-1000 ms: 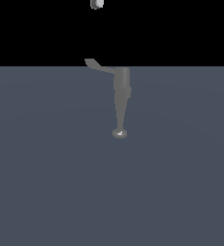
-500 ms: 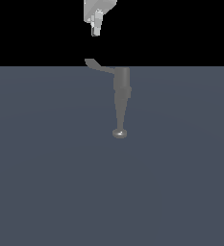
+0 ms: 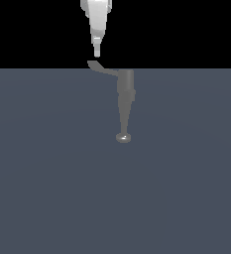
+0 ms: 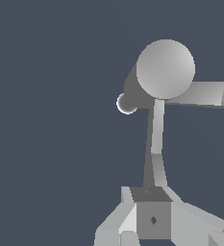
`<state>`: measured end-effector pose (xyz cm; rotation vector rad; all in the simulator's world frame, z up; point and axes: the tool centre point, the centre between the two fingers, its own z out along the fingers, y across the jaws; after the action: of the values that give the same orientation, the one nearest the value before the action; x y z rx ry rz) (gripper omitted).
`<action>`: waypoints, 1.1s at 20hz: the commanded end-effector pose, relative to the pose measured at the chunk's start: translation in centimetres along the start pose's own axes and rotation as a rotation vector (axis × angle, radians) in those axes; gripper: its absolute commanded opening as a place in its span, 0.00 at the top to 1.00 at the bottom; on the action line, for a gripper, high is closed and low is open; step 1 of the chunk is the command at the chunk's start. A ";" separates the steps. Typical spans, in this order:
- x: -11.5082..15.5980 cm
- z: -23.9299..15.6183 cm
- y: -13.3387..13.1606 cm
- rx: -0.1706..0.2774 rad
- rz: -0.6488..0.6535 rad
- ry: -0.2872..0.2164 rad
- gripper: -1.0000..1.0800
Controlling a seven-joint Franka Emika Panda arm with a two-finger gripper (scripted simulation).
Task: Turn on the faucet by rotating a designated handle.
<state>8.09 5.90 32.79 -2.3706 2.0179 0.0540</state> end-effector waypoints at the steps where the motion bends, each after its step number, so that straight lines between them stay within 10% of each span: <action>1: -0.1 0.9 -0.9 0.001 0.045 0.014 1.00; 22: -0.6 2.9 -1.3 0.004 0.130 0.044 1.00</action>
<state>9.62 6.83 29.89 -2.2551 2.1877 0.0011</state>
